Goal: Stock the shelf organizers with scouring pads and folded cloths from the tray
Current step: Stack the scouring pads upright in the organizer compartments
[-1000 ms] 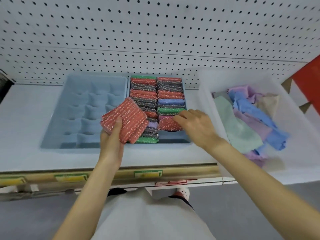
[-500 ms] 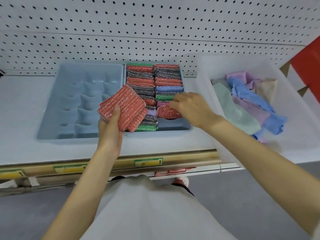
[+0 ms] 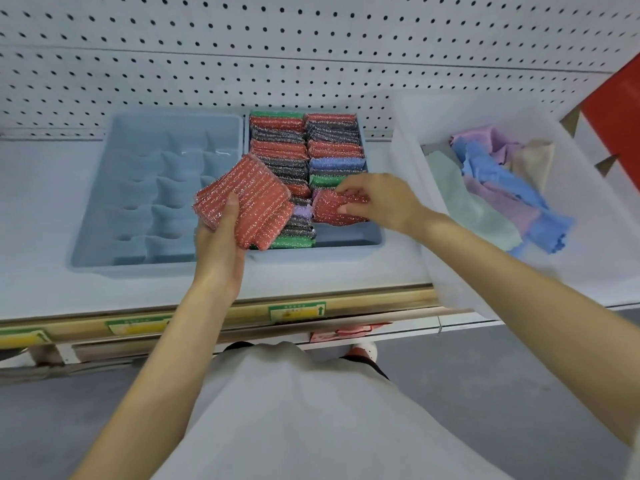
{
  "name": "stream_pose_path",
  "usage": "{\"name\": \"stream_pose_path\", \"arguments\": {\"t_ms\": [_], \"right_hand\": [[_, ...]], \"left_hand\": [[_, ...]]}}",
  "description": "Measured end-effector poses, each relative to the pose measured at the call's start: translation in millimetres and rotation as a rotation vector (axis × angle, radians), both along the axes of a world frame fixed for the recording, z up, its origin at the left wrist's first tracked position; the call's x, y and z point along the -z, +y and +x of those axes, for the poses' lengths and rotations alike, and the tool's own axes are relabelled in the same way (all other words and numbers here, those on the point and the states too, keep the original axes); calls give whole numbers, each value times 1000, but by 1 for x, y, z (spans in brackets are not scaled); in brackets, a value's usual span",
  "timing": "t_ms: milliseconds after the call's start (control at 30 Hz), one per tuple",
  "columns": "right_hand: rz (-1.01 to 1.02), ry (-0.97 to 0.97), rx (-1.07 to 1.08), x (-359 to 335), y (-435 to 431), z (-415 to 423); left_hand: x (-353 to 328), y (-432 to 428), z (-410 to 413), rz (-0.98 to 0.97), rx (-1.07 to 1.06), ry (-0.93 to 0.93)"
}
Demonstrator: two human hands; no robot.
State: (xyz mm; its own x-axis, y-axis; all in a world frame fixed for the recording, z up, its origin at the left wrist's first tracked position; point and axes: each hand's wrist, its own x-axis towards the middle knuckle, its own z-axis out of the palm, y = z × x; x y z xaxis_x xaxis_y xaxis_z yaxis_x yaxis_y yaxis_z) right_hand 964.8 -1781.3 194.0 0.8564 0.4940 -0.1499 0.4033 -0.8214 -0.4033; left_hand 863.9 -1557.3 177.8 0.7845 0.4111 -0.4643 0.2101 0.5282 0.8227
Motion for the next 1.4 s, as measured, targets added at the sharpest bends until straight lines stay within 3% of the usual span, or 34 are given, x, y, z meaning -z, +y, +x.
{"name": "stream_pose_path", "arguments": {"t_ms": [100,233,567,667,800,867,967,1067,1133,1200,1267,1400], "right_hand": [[231,90,65,8,2,-9],[297,-1,108,14,7,-13],[-106,-121,-170,-1,20,-2],[-182,-173,-157,8,26,-4],[-129,-126,-52,12,22,-6],[-6,-54,47,6,15,-10],[428,-10,343,-19,4,-24],[854,307,383,-51,9,-54],[823,397,251,-56,21,-73],[795,363,194,-52,31,-82],[823,332,243,-45,32,-83],[846,463,306,-36,29,-87]], "left_hand": [[0,0,0,-5,-7,2],[0,0,0,-2,3,-1],[0,0,-1,15,9,7],[-1,0,-1,24,11,10],[-5,0,-2,20,33,12],[-10,0,-4,9,40,9],[-22,0,-11,71,61,-18],[-34,-11,-22,152,224,-73],[-38,-24,-28,187,348,-84],[-40,-34,-32,187,426,-102],[-41,-38,-35,165,465,-110],[-41,-32,-41,126,500,-105]]}}
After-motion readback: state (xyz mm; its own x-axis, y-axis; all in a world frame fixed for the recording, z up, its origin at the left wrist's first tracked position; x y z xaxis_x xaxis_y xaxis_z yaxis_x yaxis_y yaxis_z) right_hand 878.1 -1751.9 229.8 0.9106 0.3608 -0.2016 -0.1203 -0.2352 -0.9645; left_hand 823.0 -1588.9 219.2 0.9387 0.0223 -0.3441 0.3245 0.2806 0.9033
